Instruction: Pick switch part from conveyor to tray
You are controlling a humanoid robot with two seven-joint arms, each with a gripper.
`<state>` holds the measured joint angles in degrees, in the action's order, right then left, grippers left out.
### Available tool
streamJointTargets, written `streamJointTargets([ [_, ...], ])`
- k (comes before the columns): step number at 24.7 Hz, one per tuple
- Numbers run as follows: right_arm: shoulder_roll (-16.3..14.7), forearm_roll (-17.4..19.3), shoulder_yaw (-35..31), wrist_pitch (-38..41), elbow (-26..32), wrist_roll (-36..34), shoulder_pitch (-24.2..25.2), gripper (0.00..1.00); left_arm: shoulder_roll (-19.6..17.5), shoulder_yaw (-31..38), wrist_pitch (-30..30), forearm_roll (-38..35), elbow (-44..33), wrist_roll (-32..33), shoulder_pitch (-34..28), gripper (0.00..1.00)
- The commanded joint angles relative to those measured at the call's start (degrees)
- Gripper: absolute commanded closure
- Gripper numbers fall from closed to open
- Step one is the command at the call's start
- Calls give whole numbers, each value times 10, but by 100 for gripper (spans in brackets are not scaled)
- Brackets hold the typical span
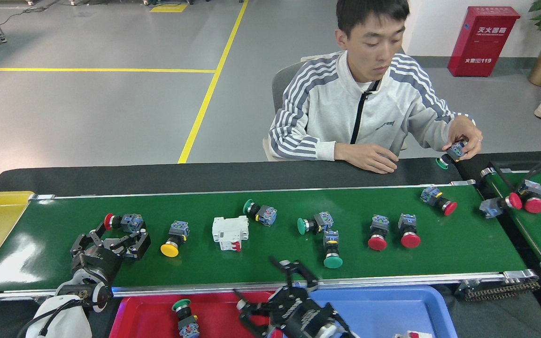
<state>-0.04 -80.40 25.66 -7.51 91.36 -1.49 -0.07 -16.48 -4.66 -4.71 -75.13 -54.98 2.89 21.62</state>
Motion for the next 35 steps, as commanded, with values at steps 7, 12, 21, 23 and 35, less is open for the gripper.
streamJointTargets([
  [7, 11, 29, -131, -73, 8, -81, 65, 1, -7, 9, 34, 2, 32, -69, 26, 63],
  [12, 7, 16, -129, -93, 6, -37, 48, 1, -3, 8, -23, 1, 8, -77, 25, 71],
  [21, 6, -3, -129, -153, -7, 1, 32, 1, -3, 10, -356, -33, -279, -43, -129, 0],
  [23, 8, -3, -129, -155, -20, 4, 26, 1, -3, 7, -380, -40, -360, -43, -216, 0],
  [35, 28, -1, -110, -155, -120, 18, -74, 4, 15, 13, -268, -41, -428, -42, -304, 0],
])
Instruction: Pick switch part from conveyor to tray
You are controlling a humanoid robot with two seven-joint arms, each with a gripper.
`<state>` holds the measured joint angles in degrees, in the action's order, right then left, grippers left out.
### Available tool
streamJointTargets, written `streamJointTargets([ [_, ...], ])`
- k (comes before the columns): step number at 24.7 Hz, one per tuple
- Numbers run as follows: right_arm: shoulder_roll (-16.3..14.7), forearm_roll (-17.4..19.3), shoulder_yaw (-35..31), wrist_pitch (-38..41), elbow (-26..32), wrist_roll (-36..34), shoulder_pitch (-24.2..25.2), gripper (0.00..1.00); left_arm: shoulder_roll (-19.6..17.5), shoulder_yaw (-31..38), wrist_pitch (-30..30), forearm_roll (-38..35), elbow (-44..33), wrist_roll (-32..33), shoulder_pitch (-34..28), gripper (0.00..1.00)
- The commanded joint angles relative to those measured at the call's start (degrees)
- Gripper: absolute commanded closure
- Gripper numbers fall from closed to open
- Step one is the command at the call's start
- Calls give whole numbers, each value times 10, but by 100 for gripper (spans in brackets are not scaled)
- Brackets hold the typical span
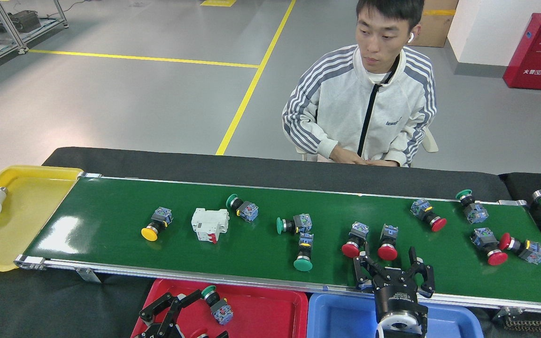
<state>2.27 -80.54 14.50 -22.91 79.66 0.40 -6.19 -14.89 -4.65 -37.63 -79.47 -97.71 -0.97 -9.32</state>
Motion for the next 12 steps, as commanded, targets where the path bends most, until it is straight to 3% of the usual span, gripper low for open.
streamJointTargets([
  [1, 4, -1, 4, 0, -11, 1, -17, 15, 0, 29, 127, 5, 5, -3, 7, 0],
  [3, -1, -1, 11, 1, -13, 11, -20, 42, -1, 53, 228, 6, 30, -6, 20, 0],
  [4, -3, -1, 19, 1, -13, 14, -21, 57, -1, 63, 247, 6, 48, -6, 27, 0],
  [7, -25, -1, 37, 6, -13, 18, -20, 88, -7, 104, 224, 8, 95, -6, 40, 0],
  [9, -33, 0, 44, 8, -10, 19, -20, 94, -6, 120, 194, 8, 110, -6, 49, 0],
  [12, -36, 0, 59, 14, 9, 17, -15, 95, -7, 133, 178, 8, 117, -6, 61, 0],
])
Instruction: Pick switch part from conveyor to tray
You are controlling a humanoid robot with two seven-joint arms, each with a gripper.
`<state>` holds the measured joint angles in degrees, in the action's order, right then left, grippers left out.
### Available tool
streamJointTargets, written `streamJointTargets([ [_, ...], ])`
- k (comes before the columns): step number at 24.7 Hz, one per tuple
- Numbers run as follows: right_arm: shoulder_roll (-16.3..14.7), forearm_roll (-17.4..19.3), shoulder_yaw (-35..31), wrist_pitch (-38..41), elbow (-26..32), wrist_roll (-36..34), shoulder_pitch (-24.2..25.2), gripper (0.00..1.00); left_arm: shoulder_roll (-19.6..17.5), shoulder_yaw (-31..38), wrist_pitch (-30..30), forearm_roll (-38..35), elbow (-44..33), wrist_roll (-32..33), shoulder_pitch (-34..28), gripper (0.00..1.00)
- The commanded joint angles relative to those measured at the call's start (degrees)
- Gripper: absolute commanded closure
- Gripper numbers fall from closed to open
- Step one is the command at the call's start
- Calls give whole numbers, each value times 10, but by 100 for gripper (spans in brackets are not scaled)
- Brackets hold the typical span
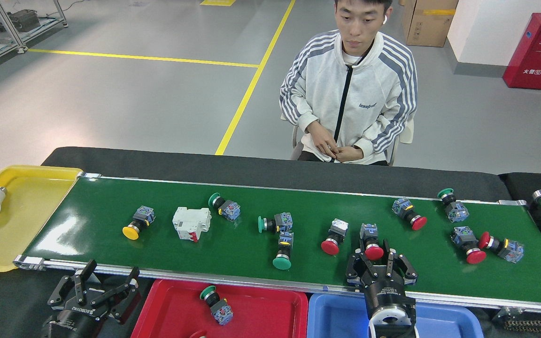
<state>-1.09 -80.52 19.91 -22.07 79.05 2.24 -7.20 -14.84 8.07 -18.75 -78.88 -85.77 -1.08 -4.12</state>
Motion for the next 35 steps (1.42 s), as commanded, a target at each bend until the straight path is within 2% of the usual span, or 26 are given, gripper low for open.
streamJointTargets([
  [1, -3, 0, 17, 18, 32, -2, -1, 95, -8, 5, -15, 2, 5, -4, 17, 0],
  [3, -5, 0, 37, 54, 72, -3, 18, 95, -14, 5, -32, 2, 32, -4, 42, 0],
  [6, -20, -2, 72, 150, 145, -5, 50, 93, -33, 3, -53, -1, 113, -3, 99, 0],
  [8, -22, -3, 109, 212, 165, -6, 54, 85, -41, 2, -52, -3, 168, -3, 143, 0],
  [9, -20, -8, 131, 236, 165, -6, 54, 72, -43, 1, -52, -4, 195, -3, 163, 0],
  [10, -19, -12, 148, 247, 164, -6, 53, 53, -45, 1, -52, -4, 214, -4, 177, 0],
  [11, -12, -21, 178, 251, 156, -6, 51, 8, -52, 1, -51, -5, 248, -6, 198, 0],
  [12, -4, -26, 192, 252, 146, -7, 51, 1, -55, -1, -51, -6, 269, -7, 213, 0],
  [15, 19, -28, 206, 257, 111, -7, 43, 1, -59, -2, -50, -7, 351, -10, 257, 0],
  [17, 17, -28, 204, 257, 112, -7, 42, 1, -61, -3, -42, -7, 395, -21, 278, 0],
  [20, 21, -24, 196, 251, 121, -8, 40, 1, -83, -21, -9, -6, 431, -52, 282, 0],
  [22, 21, -23, 145, 235, 128, -21, 48, 2, -96, -24, -2, -5, 452, -74, 279, 7],
  [23, 21, -22, 109, 214, 131, -43, 55, 2, -100, -24, -1, -4, 464, -82, 278, 18],
  [26, 36, -22, 14, 121, 140, -101, 109, 2, -114, -25, -18, 2, 482, -103, 275, 73],
  [29, 35, -19, -69, 85, 140, -105, 137, 2, -112, -25, -36, 3, 482, -118, 273, 89],
  [31, 36, -3, -113, 83, 139, -102, 141, 2, -108, -26, -47, 3, 476, -130, 272, 94],
  [33, 37, 14, -123, 81, 139, -98, 139, 2, -106, -26, -68, 4, 457, -130, 267, 96],
  [35, 36, 14, -124, 72, 139, -90, 136, 2, -104, -26, -110, 3, 405, -129, 259, 96],
])
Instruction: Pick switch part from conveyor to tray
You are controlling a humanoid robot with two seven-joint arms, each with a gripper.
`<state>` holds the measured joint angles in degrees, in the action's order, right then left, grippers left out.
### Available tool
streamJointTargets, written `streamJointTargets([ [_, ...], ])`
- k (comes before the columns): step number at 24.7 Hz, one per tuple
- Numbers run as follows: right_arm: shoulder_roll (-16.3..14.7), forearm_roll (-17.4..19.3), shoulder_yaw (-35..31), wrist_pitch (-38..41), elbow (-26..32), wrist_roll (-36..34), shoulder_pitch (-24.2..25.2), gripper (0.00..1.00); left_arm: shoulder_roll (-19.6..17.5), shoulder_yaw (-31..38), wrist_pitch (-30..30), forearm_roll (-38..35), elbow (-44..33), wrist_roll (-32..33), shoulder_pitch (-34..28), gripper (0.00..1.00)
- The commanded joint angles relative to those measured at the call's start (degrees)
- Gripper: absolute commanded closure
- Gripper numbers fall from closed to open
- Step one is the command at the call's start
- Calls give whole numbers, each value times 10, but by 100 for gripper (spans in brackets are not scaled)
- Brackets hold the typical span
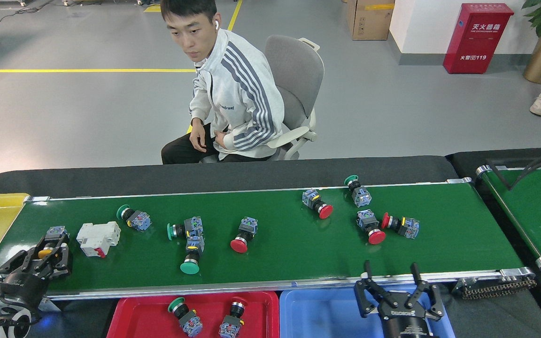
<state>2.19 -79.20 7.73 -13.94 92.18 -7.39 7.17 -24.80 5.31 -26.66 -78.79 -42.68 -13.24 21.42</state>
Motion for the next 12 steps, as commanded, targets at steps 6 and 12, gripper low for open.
streamJointTargets([
  [6, -3, -39, 2, -52, 0, 85, -29, 2, 5, -7, -183, -3, -263, 23, -112, 89],
  [12, -1, -42, 18, -52, -59, 114, -103, 2, 48, -56, -183, -6, -420, 117, -241, 35],
])
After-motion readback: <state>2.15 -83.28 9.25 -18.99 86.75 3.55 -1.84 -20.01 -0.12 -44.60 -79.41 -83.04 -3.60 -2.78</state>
